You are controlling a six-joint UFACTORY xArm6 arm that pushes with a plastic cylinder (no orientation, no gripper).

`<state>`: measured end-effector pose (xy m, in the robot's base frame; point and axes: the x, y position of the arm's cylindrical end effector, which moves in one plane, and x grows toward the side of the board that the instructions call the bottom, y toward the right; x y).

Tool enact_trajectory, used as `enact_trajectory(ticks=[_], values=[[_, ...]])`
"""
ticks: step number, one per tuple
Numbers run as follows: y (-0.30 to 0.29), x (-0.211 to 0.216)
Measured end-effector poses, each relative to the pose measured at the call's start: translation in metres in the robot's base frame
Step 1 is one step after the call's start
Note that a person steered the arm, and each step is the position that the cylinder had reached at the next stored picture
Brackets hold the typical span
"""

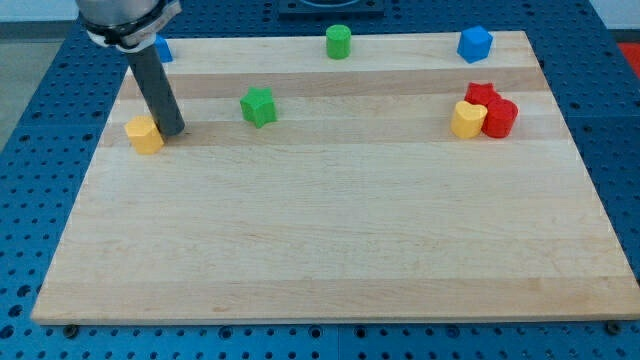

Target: Move the red circle below the yellow heart

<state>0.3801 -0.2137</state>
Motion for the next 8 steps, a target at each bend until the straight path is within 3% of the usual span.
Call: enact_trajectory(ticks=[2,3,5,6,8], values=[[-0.002,0.001],[0.030,0.001],[0.178,0.055],[0.257,0.043],[0.309,-0.051]])
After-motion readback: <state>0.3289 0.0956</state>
